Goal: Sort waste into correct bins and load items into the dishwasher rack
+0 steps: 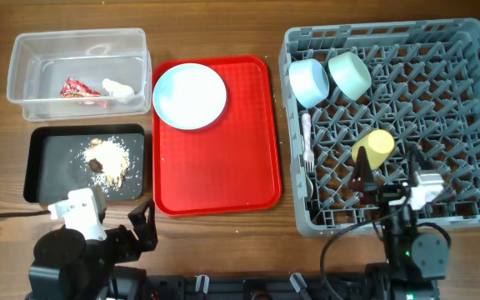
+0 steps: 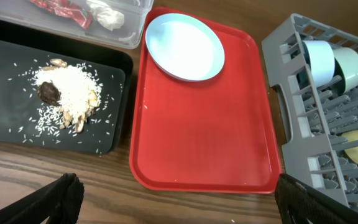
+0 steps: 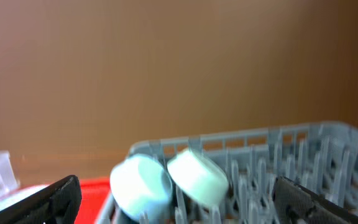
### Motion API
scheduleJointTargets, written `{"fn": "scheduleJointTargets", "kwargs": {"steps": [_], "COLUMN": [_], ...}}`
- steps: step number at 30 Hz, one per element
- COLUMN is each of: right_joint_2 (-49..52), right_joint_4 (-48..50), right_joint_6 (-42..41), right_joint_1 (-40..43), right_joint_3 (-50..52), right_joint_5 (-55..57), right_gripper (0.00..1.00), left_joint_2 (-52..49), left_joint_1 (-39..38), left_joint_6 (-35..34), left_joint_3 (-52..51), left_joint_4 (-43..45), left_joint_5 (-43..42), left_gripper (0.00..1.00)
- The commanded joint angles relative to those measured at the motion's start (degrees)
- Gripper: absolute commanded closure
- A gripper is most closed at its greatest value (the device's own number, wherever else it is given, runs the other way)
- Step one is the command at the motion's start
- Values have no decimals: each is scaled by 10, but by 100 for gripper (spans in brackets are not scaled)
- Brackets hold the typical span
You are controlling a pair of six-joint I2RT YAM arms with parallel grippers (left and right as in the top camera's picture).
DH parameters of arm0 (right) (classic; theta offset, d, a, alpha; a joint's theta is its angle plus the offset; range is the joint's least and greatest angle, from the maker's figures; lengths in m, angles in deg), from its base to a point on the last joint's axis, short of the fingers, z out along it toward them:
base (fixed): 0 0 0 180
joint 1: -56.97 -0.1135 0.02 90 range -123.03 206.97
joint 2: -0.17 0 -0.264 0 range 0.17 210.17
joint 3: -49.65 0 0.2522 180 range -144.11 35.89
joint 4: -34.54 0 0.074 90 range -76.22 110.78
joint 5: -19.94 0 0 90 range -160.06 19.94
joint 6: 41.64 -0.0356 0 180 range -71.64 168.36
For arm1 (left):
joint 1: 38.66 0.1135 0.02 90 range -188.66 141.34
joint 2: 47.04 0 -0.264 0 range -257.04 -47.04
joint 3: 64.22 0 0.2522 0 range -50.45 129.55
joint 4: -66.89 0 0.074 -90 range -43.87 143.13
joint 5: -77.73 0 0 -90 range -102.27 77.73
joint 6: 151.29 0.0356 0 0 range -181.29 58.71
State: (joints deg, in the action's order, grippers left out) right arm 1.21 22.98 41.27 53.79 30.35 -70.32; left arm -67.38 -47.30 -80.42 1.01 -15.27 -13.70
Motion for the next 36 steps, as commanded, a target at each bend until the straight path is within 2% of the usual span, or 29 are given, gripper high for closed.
{"fn": "scheduleJointTargets", "kwargs": {"steps": [1,26,28,30,32,36], "right_joint_2": [-9,-8,-8,-8,-8,-8], "right_joint_4": [-8,-19,-19,-19,-19,-19], "right_joint_6": [11,26,26,26,26,26], "right_joint_1": [20,21,21,21,21,21], "right_joint_3": [53,52,52,52,52,52], "right_joint_5": [-61,-52,-52,-52,-52,-52], "right_gripper": [0,0,0,0,0,0], "left_joint_2": [4,4,8,21,55,156], "left_joint_1": [-2,-2,33,67,81,87], "left_joint_6": [5,5,9,12,35,35], "left_joint_3": [-1,-1,-2,-31,-111,-325], "left_joint_4": [2,1,9,58,132,352], "left_joint_5": [-1,-1,0,0,-1,-19], "left_gripper": [0,0,0,0,0,0]}}
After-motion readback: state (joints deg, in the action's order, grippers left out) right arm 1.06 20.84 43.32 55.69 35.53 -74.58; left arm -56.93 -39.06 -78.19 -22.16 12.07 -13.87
